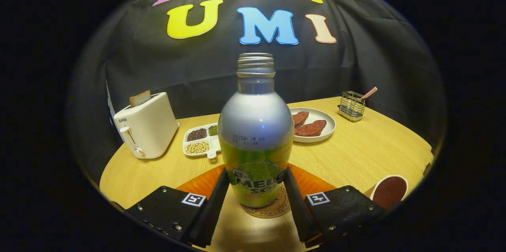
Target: Take the bottle from table, then pour the juice into the cup, finally place the bottle on the coaster
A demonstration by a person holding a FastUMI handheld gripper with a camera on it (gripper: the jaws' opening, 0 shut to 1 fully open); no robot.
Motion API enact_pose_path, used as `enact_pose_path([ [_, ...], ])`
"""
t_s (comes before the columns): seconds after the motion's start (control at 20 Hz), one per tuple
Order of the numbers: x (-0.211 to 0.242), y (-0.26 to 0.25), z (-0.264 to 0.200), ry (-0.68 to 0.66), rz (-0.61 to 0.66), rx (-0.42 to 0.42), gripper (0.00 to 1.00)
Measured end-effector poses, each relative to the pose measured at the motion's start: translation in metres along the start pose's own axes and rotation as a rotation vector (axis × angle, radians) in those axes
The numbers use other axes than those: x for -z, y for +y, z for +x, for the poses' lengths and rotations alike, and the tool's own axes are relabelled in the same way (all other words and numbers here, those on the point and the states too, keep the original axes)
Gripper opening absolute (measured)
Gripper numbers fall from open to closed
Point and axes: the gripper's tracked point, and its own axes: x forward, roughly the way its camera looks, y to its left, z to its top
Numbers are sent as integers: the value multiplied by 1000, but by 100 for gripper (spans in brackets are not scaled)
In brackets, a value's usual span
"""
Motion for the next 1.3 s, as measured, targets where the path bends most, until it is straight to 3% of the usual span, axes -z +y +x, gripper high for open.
enact_pose_path([
  [0.65,18,1,8,50,-70,-5,79],
  [0.8,23,1,5,61,-99,-4,82],
  [0.85,18,1,-5,58,-111,2,86],
  [0.9,21,-1,1,53,-119,1,99],
  [1.3,5,11,-26,-1,-128,-79,98],
])
